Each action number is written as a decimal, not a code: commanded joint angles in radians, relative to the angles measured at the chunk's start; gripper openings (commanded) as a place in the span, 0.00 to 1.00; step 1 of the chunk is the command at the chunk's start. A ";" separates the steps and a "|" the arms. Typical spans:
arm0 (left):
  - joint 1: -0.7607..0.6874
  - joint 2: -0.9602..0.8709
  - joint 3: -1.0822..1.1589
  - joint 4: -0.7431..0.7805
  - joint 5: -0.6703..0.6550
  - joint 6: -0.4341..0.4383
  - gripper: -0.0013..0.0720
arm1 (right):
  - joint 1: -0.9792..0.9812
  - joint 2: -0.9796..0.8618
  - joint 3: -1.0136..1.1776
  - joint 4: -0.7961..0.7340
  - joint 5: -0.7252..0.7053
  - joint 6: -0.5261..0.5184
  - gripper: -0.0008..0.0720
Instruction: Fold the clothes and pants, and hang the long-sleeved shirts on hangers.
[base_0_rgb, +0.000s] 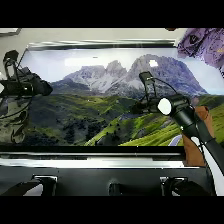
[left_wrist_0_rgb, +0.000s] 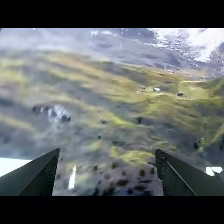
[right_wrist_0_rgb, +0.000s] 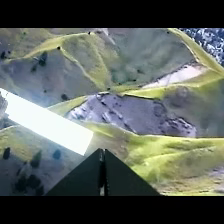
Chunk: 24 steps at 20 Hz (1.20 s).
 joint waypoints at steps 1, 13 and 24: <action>0.095 -0.001 -0.002 0.168 -0.114 -0.220 1.00 | 0.001 -0.001 0.001 0.000 0.000 0.000 0.05; 0.642 -0.220 -0.189 0.164 0.224 -0.216 1.00 | 0.001 -0.001 0.001 0.000 0.000 0.000 0.05; 0.450 -0.209 -0.186 -0.143 0.180 -0.114 0.04 | 0.001 0.003 0.001 0.000 0.068 0.001 0.05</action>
